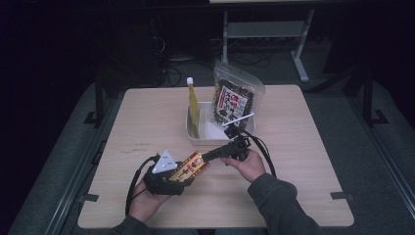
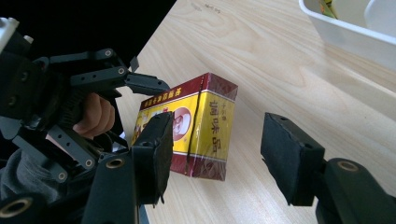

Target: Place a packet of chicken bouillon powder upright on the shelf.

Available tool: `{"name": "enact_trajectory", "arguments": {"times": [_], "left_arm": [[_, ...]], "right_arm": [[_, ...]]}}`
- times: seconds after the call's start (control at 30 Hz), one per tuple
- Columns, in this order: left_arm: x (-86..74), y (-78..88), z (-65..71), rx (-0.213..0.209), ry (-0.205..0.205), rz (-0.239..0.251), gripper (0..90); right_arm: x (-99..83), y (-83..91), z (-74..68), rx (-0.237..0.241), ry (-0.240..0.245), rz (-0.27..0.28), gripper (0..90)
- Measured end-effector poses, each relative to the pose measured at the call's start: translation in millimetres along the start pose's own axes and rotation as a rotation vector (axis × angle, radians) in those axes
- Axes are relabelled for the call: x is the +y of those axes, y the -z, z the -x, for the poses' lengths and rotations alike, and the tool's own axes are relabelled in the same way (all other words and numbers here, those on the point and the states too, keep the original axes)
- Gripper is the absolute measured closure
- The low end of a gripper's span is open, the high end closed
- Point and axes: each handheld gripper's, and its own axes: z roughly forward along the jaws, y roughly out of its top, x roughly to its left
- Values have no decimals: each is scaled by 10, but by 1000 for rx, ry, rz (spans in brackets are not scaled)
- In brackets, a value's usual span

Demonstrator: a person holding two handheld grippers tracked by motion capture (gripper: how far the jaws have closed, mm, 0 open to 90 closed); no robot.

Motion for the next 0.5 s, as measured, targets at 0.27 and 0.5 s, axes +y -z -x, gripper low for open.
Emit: {"name": "enact_trajectory", "arguments": {"times": [0.27, 0.5], "left_arm": [[21, -6, 33, -7, -5, 6, 326], [37, -5, 59, -12, -14, 8, 326]], "right_arm": [[4, -47, 6, 21, -7, -18, 438], [-2, -55, 7, 30, -13, -29, 445]]}}
